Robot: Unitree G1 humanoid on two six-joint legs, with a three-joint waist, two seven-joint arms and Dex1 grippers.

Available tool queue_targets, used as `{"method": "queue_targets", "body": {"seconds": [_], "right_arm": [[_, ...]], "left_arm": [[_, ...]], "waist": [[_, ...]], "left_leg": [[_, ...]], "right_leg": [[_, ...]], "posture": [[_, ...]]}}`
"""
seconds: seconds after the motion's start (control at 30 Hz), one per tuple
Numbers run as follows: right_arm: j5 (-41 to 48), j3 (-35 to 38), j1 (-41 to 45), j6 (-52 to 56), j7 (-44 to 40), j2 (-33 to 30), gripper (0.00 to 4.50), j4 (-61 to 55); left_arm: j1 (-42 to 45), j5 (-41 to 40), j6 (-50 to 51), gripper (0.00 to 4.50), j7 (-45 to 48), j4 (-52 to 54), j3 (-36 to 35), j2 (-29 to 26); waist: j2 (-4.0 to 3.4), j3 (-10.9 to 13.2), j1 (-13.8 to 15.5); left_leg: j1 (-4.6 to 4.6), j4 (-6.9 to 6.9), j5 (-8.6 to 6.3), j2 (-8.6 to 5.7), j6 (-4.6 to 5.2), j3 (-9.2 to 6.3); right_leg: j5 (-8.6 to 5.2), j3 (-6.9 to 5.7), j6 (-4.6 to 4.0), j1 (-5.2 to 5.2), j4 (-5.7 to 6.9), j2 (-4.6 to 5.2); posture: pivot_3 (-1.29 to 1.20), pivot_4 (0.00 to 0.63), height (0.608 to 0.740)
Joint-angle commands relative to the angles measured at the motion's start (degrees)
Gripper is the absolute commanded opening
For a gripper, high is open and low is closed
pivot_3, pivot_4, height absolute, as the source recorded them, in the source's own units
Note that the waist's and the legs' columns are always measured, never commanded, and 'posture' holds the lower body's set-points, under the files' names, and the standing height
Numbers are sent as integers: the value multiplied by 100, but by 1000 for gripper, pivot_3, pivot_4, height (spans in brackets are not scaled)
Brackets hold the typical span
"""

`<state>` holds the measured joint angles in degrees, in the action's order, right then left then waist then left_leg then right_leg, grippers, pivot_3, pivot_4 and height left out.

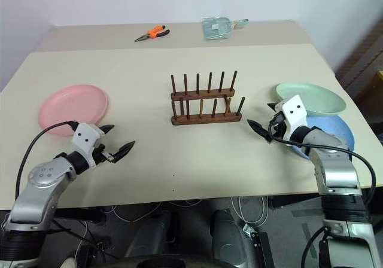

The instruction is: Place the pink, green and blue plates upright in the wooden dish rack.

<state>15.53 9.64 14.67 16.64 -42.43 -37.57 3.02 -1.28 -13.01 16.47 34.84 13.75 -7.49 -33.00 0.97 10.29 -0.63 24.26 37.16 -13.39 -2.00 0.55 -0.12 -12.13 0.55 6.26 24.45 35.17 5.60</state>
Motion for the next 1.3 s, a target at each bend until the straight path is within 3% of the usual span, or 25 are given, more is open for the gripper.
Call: {"method": "queue_targets", "body": {"seconds": [0.03, 0.3, 0.53, 0.7, 0.97, 1.07, 1.27, 1.3], "right_arm": [[48, 38, 44, -22, 40, 9, 4477, -247], [-103, -88, 2, -93, 241, 114, 4477, -423], [160, -157, -609, 421, 243, 177, 4477, -1346], [65, -194, -1049, 660, 700, 416, 4477, -2012], [-154, -180, -1606, 746, 1318, 649, 4477, -2784], [-131, -162, -1748, 808, 1419, 702, 4500, -2986], [-183, -200, -1718, 766, 1428, 666, 4500, -2894], [-187, -206, -1708, 768, 1426, 664, 4500, -2890]], "left_arm": [[39, 14, -124, 4500, 10, 111, 11, 20], [298, -91, -77, 4500, 336, -94, 202, 3], [1094, 20, -263, 4500, 1024, -954, 841, 62], [2826, 551, -1039, 4500, 1644, -3095, 1717, 674], [4358, 997, -1869, 4500, 2143, -5760, 2104, 1526], [4581, 1099, -2157, 3669, 2120, -6268, 2066, 1656], [4502, 1105, -2424, 810, 2404, -6322, 2069, 1742], [4465, 1108, -2443, 772, 2453, -6283, 2075, 1728]], "waist": [[0, 0, -5], [0, 0, 4], [-1, -1, 36], [-1, -2, 143], [2, -6, 146], [5, -13, 139], [3, -16, 125], [3, -17, 124]], "left_leg": [[0, 0, 0, 0, 0, 0], [0, 0, 0, 0, 0, 0], [2, -1, 0, -1, 0, -1], [4, 12, 1, -9, 1, -2], [10, 20, -7, -14, 15, 1], [7, 28, -8, -14, 17, -1], [3, 30, -8, -12, 17, -2], [3, 29, -8, -11, 17, -2]], "right_leg": [[0, 1, 0, 0, 0, 0], [0, 0, -1, 1, 0, 1], [0, -1, 0, 1, -1, 0], [1, -7, 1, -2, 3, -9], [9, -17, 31, -6, 2, -9], [8, -18, 31, -15, 0, -8], [8, -17, 32, -16, 5, -9], [9, -17, 32, -16, 6, -10]], "posture": [[0, 150, 738], [0, 150, 738], [0, 150, 738], [0, 150, 738], [0, 150, 738], [0, 150, 738], [0, 150, 738], [0, 150, 738]]}}
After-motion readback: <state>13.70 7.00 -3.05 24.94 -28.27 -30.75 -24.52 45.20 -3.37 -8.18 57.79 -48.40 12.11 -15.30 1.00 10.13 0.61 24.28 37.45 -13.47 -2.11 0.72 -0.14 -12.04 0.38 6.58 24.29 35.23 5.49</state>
